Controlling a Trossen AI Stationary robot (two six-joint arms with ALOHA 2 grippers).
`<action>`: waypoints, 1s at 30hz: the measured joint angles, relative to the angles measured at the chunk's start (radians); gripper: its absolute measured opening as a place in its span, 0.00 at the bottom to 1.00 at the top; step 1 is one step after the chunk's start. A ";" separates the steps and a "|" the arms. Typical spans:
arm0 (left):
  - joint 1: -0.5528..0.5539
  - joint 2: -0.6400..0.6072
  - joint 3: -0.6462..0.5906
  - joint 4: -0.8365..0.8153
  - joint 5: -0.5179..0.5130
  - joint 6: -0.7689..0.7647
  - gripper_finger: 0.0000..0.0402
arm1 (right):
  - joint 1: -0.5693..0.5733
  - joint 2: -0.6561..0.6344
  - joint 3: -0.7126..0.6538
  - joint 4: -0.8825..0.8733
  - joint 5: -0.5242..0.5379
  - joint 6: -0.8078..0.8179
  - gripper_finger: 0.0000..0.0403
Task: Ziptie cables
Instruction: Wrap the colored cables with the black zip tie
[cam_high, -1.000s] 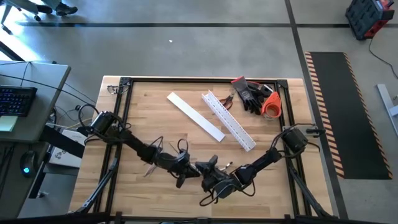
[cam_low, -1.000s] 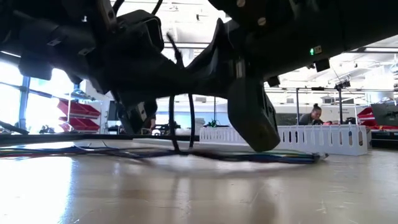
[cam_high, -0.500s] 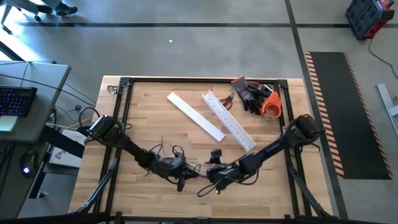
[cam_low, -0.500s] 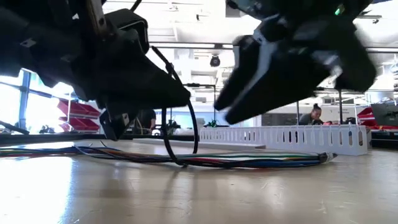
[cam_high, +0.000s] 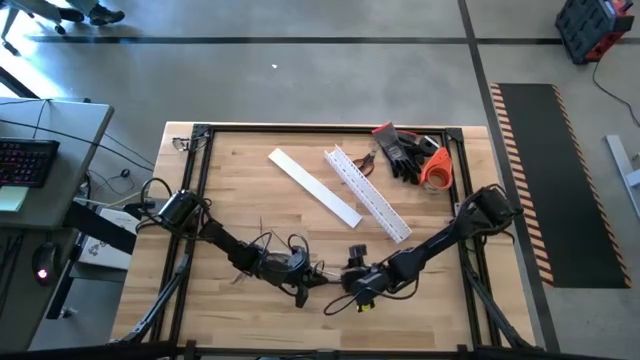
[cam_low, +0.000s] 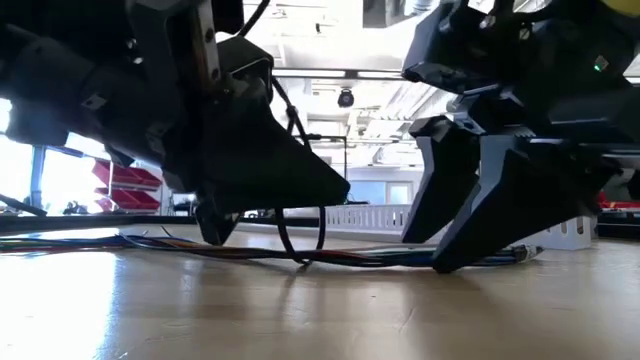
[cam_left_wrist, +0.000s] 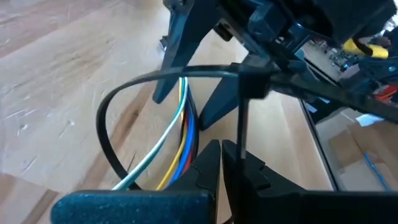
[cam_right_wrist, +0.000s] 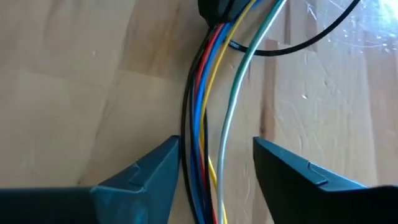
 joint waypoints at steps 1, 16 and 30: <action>0.000 0.000 0.000 0.000 -0.005 0.001 0.00 | -0.003 0.000 0.000 -0.001 -0.008 -0.005 0.39; 0.075 -0.001 0.003 0.000 -0.032 0.112 0.00 | -0.111 0.006 -0.005 -0.033 0.157 -0.587 0.07; 0.163 0.001 0.014 -0.006 -0.041 0.341 0.00 | -0.260 0.001 -0.002 -0.085 0.136 -0.436 0.18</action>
